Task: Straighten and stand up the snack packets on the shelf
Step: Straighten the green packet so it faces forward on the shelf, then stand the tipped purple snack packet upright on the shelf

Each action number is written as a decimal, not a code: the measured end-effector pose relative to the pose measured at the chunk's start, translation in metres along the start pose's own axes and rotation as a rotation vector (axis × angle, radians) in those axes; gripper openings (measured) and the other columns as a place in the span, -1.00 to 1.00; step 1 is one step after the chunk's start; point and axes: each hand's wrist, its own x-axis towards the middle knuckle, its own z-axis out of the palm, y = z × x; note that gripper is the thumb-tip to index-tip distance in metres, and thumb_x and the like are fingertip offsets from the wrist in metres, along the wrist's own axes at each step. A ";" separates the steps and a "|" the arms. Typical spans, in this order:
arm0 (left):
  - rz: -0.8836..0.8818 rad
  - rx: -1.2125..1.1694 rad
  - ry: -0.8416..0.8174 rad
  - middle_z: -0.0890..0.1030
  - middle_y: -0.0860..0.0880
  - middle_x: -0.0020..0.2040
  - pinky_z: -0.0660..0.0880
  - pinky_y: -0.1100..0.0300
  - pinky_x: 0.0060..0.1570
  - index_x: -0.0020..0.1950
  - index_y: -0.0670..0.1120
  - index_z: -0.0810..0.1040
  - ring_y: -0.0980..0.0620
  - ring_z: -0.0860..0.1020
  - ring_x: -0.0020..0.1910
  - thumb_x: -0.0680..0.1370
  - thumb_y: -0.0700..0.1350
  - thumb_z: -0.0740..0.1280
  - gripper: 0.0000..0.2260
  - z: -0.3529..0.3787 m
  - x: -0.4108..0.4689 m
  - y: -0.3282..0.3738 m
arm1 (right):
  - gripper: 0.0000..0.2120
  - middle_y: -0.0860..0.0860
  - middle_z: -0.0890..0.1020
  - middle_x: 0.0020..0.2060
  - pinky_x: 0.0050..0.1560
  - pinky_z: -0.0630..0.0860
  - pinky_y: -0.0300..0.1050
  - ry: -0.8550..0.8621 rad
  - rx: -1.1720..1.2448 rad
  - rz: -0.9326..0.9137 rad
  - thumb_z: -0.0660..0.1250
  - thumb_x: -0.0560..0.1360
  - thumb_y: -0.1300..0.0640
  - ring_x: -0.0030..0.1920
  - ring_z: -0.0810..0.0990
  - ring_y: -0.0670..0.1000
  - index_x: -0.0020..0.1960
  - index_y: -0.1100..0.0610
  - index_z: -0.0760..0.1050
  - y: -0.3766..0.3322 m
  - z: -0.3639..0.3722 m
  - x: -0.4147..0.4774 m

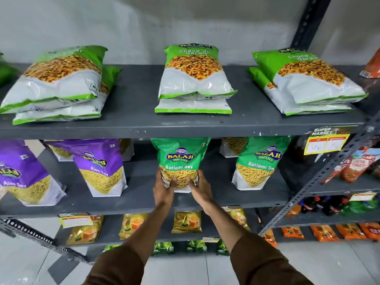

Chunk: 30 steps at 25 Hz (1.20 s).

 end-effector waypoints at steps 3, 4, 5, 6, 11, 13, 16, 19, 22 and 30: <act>0.006 0.092 -0.003 0.58 -0.01 0.31 0.45 0.03 0.20 0.46 0.01 0.28 -0.10 0.57 0.25 0.45 0.17 0.38 -0.36 0.004 0.001 -0.001 | -0.58 0.08 0.60 0.27 0.25 0.52 0.06 0.048 0.014 0.052 0.29 0.56 -0.04 0.25 0.58 0.12 0.37 0.03 0.34 0.009 0.006 0.003; 0.004 0.124 -0.009 0.58 -0.02 0.32 0.43 0.06 0.19 0.45 0.00 0.27 -0.11 0.56 0.26 0.48 0.12 0.38 -0.39 0.006 0.001 0.001 | -0.57 0.09 0.58 0.29 0.28 0.51 0.09 0.044 0.015 0.065 0.29 0.55 -0.03 0.27 0.56 0.13 0.38 0.02 0.33 0.011 0.003 0.006; 0.009 0.136 -0.023 0.57 -0.03 0.32 0.42 0.08 0.18 0.45 -0.01 0.26 -0.11 0.56 0.26 0.49 0.11 0.38 -0.41 0.007 0.001 0.002 | -0.56 0.10 0.56 0.30 0.31 0.49 0.11 0.035 0.016 0.079 0.29 0.55 -0.01 0.30 0.54 0.14 0.39 0.01 0.32 0.013 0.001 0.009; 0.015 0.138 -0.045 0.56 -0.04 0.33 0.40 0.09 0.17 0.46 -0.02 0.25 -0.11 0.55 0.27 0.49 0.12 0.37 -0.39 0.007 0.001 0.003 | -0.55 0.11 0.54 0.33 0.33 0.47 0.13 0.016 0.018 0.085 0.29 0.55 0.00 0.34 0.52 0.15 0.41 -0.01 0.30 0.013 0.000 0.011; 0.031 0.128 -0.033 0.35 -0.16 0.49 0.32 0.10 0.34 0.54 -0.13 0.15 -0.09 0.36 0.43 0.50 0.09 0.37 -0.29 -0.015 -0.006 0.008 | -0.38 0.05 0.24 0.51 0.37 0.31 0.34 0.359 0.057 0.050 0.33 0.55 0.05 0.48 0.32 0.15 0.54 -0.01 0.15 -0.013 0.013 -0.026; 0.161 0.153 0.110 0.36 -0.15 0.41 0.32 0.20 0.33 0.49 -0.14 0.24 0.02 0.37 0.37 0.55 -0.07 0.33 -0.45 -0.041 -0.014 0.006 | -0.52 -0.08 0.36 0.32 0.25 0.46 0.20 0.521 0.126 -0.204 0.31 0.54 0.19 0.31 0.47 0.15 0.43 0.02 0.30 -0.031 0.035 -0.051; 0.338 0.074 0.309 0.44 -0.13 0.23 0.35 0.44 0.18 0.33 -0.17 0.39 0.33 0.39 0.16 0.58 -0.19 0.29 -0.68 -0.101 -0.018 -0.004 | -0.66 -0.13 0.44 0.15 0.03 0.58 0.06 0.303 0.160 -0.421 0.28 0.55 0.28 0.09 0.53 0.05 0.28 0.01 0.42 -0.058 0.085 -0.069; 0.330 -0.048 0.485 0.39 -0.15 0.22 0.39 0.37 0.17 0.29 -0.19 0.38 0.25 0.43 0.17 0.58 -0.15 0.31 -0.69 -0.164 0.009 -0.017 | -0.66 0.00 0.54 0.15 -0.05 0.59 0.14 0.165 0.180 -0.329 0.28 0.55 0.26 -0.04 0.59 0.03 0.29 0.03 0.46 -0.076 0.135 -0.062; 0.201 -0.052 0.441 0.36 -0.06 0.35 0.42 -0.03 0.31 0.42 -0.16 0.29 -0.12 0.42 0.33 0.51 0.15 0.32 -0.40 -0.223 0.050 -0.042 | -0.55 0.11 0.56 0.30 0.20 0.57 0.09 0.028 0.112 -0.179 0.30 0.56 0.23 0.09 0.64 0.08 0.43 0.11 0.37 -0.091 0.185 -0.053; 0.065 -0.035 0.014 0.43 0.16 0.32 0.42 0.19 0.24 0.54 0.03 0.18 0.20 0.46 0.27 0.50 0.14 0.35 -0.33 -0.257 0.073 -0.058 | -0.39 0.09 0.59 0.32 0.15 0.52 -0.09 -0.067 0.029 -0.034 0.31 0.58 0.06 0.27 0.60 0.15 0.55 0.01 0.13 -0.125 0.240 -0.042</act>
